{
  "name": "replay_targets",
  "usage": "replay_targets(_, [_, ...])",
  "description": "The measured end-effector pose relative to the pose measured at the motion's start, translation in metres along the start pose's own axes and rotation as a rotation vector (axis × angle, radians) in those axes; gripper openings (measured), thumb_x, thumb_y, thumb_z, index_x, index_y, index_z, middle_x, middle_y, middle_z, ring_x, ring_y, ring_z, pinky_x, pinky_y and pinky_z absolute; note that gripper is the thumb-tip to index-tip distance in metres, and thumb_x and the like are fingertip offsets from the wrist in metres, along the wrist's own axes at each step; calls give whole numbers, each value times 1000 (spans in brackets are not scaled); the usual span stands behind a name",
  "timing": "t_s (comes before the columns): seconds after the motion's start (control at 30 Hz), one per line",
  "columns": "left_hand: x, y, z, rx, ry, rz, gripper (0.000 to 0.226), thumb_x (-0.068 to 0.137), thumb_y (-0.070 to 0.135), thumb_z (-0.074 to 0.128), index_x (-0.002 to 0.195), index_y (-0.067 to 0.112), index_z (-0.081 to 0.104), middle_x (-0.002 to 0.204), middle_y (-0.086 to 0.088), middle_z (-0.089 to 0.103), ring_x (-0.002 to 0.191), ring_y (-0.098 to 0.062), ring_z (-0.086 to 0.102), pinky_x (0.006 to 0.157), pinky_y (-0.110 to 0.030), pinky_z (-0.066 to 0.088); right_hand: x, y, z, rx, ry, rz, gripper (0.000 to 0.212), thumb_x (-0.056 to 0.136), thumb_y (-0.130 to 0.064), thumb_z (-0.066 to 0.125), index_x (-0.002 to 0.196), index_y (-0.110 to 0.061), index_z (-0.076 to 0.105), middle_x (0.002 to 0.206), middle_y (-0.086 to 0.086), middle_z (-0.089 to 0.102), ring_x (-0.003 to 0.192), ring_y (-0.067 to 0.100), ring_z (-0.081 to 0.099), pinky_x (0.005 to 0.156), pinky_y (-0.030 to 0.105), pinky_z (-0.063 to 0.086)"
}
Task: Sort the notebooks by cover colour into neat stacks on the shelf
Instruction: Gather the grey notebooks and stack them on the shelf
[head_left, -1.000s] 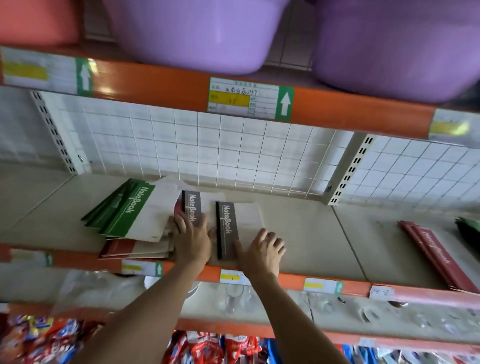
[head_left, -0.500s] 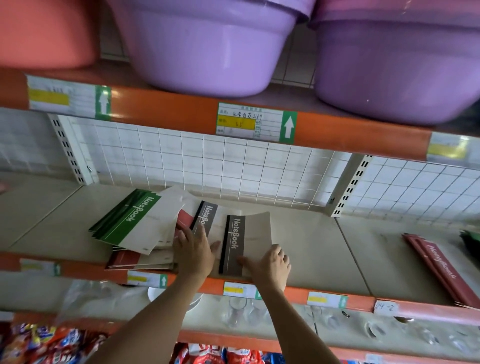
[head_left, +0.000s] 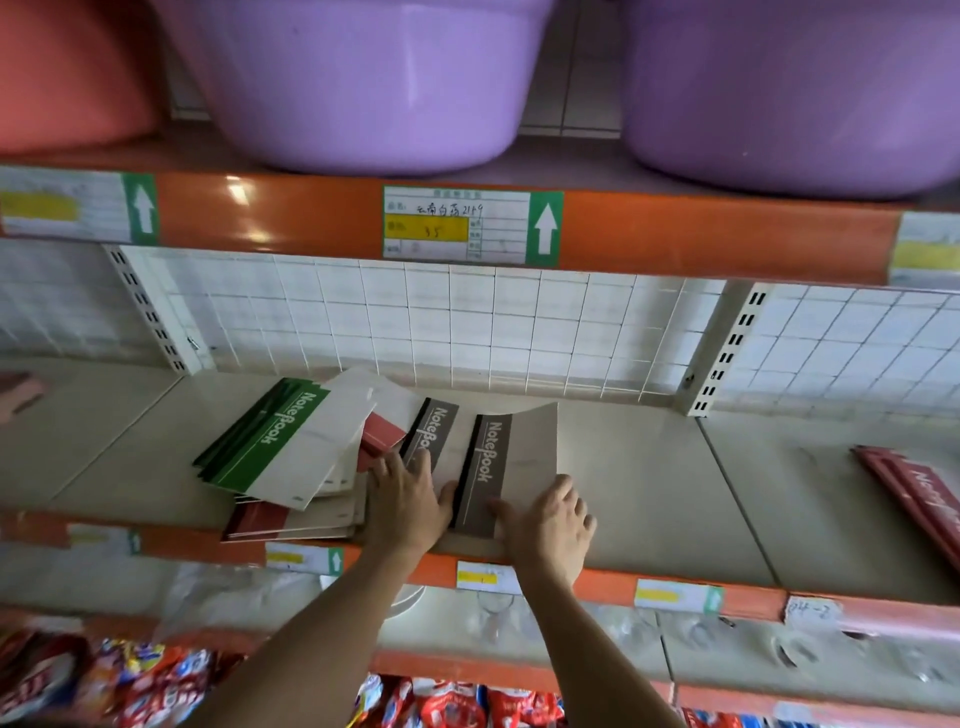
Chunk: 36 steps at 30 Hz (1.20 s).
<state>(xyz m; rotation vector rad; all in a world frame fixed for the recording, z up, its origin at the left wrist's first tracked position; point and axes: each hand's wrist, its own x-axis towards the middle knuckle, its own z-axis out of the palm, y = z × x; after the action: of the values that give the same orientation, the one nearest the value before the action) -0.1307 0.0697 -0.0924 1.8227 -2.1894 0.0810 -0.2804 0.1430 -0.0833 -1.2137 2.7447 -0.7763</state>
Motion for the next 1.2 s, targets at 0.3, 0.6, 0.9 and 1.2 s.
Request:
replay_targets(0.3, [-8, -3, -9, -311, 173, 65, 67, 73, -7, 68, 136, 8, 49, 116, -16, 56, 94, -26, 58, 75, -34, 55, -6, -1, -8, 139, -30, -8, 55, 78, -50, 72, 104, -16, 38, 113, 6, 62, 102, 34, 59, 87, 41, 39])
replay_targets(0.6, [-11, -13, -33, -508, -44, 101, 38, 91, 3, 62, 127, 5, 52, 72, -7, 64, 60, -20, 60, 49, -26, 44, 2, -2, -32, 597, -180, 279, 36, 87, -18, 72, 110, -3, 50, 102, 18, 66, 90, 34, 63, 79, 42, 52])
replay_targets(0.9, [0, 67, -65, -685, -292, 334, 23, 99, 13, 44, 120, 4, 44, 101, -26, 65, 95, -46, 60, 66, -40, 34, -41, 41, -78, 959, 68, 544, 20, 80, -4, 74, 98, -9, 66, 81, 4, 71, 72, 22, 67, 69, 40, 57])
replay_targets(1.2, [-110, 118, -20, -681, -724, 657, 49, 100, 18, 48, 148, 14, 38, 140, -18, 53, 125, -36, 52, 99, -39, 43, -192, 140, -76, 978, 335, 901, 52, 56, -21, 73, 106, -10, 68, 88, 8, 72, 75, 23, 65, 71, 38, 55])
